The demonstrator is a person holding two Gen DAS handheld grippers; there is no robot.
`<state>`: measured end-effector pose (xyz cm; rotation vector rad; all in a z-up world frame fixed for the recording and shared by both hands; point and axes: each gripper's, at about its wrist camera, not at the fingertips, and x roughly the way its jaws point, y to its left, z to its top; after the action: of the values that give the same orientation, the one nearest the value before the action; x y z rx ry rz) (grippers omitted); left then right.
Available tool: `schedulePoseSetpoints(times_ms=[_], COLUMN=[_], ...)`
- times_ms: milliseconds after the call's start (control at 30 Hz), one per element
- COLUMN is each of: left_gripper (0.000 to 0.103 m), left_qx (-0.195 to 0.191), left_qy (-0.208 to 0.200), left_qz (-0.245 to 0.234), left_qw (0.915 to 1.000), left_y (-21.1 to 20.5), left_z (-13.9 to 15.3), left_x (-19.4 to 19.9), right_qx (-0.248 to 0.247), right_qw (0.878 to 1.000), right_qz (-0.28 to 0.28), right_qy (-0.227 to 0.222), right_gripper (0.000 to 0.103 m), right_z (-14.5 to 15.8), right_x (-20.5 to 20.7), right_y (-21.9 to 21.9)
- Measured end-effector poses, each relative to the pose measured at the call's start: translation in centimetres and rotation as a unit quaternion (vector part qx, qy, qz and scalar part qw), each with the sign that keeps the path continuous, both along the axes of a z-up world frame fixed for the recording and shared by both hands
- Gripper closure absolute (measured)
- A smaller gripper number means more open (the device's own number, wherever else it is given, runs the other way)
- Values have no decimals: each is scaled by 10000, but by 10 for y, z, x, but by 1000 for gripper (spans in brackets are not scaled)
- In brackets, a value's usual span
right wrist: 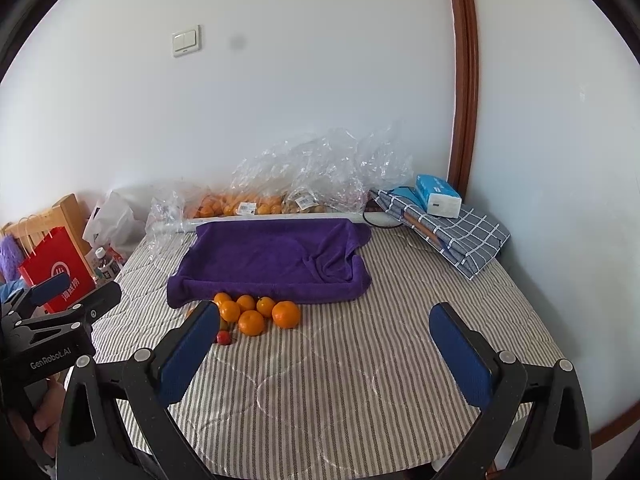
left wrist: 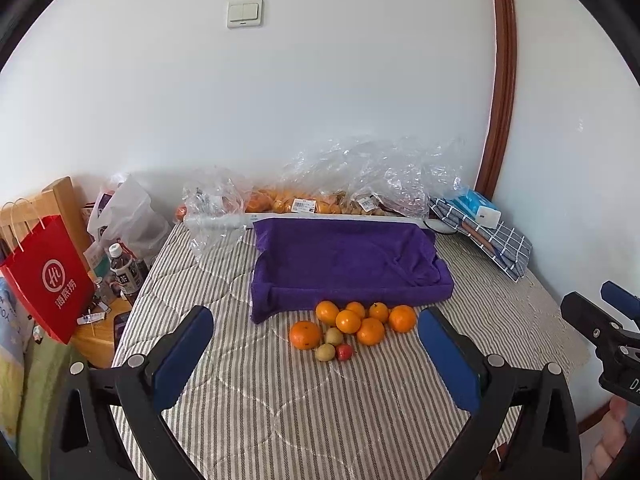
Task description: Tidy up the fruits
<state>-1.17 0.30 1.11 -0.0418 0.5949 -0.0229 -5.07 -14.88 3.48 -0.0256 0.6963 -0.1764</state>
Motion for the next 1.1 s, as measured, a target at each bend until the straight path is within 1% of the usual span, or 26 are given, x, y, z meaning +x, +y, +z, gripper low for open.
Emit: schedulePoseSetpoints(times_ms=[600, 900, 1100], left_gripper=[0, 0, 0], left_qx=[2, -7, 4], left_qy=[-33, -14, 8], left_qz=[-6, -51, -19], left_qw=[10000, 10000, 10000], left_y=[-2, -2, 0], left_z=[1, -1, -6], left_x=[0, 2, 10], right_qx=[15, 40, 55], right_qw=[10000, 10000, 10000], right_qz=[10, 12, 21], right_qy=[-49, -31, 17], right_gripper=[0, 0, 0], right_z=[3, -1, -8], right_x=[-2, -2, 6], right_y=[2, 1, 0])
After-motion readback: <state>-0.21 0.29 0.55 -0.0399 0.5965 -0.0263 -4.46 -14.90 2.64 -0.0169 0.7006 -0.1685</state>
